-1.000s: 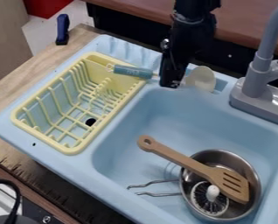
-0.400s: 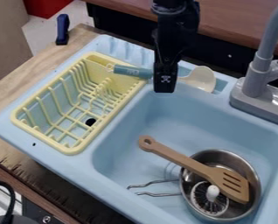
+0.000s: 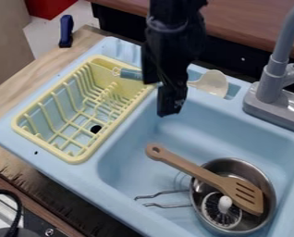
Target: It has put the soup spoon to the left edge of the sink
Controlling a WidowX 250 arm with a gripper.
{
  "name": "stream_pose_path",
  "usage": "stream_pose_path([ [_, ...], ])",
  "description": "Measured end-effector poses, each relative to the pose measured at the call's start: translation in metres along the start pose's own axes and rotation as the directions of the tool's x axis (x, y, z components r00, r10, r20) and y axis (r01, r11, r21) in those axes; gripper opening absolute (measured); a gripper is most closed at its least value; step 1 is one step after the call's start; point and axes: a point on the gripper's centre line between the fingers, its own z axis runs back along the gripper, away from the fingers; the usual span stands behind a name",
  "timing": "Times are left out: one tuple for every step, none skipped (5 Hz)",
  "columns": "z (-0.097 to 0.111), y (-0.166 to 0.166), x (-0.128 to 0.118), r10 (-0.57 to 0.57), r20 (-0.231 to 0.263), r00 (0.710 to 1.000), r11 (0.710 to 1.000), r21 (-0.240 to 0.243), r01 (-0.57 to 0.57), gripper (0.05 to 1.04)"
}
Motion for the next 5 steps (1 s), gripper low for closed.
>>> stream_pose_path([
  [0.002,-0.010,-0.014,0.227,0.011,0.974,0.969,0.099,-0.227,0.996],
  [0.005,-0.014,-0.021,0.343,0.031,0.939,0.930,0.129,-0.344,0.996],
  [0.008,-0.018,-0.031,0.414,0.046,0.909,0.900,0.128,-0.416,0.996],
  [0.007,-0.025,-0.038,0.435,0.026,0.900,0.898,0.060,-0.436,0.996],
  [0.010,-0.027,-0.048,0.419,0.047,0.907,0.907,0.021,-0.420,0.996],
])
